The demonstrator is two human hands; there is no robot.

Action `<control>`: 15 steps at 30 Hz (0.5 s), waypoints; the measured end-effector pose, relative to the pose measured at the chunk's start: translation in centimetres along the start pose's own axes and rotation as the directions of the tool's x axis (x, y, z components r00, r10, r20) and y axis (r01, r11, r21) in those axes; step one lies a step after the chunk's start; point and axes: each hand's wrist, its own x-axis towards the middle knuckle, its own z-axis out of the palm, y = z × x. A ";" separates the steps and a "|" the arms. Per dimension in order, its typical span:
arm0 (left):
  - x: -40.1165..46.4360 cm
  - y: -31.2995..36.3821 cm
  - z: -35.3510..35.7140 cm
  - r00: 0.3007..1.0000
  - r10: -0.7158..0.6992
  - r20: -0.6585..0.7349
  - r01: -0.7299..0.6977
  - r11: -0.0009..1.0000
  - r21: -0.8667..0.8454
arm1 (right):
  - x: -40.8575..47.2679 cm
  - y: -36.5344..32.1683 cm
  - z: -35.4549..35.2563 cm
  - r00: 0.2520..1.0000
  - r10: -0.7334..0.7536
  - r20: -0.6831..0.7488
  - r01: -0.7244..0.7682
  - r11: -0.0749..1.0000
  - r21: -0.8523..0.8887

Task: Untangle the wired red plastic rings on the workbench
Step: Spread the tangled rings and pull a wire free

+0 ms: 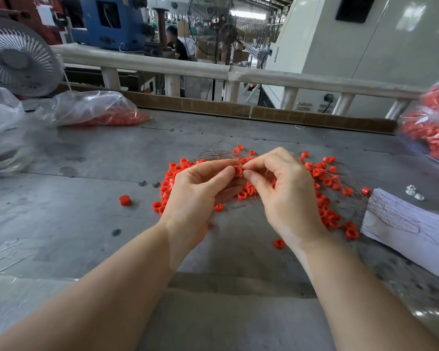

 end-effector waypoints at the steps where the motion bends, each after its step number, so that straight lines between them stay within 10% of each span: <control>1: 0.0 0.0 0.0 1.000 0.005 0.011 -0.005 1.000 0.002 | 0.0 0.0 0.0 1.000 -0.002 0.000 0.002 1.000 -0.007; 15: -0.6 0.1 0.2 0.975 0.220 0.027 -0.221 0.970 0.101 | 0.0 -0.5 0.1 0.967 0.182 0.177 -0.240 0.881 0.408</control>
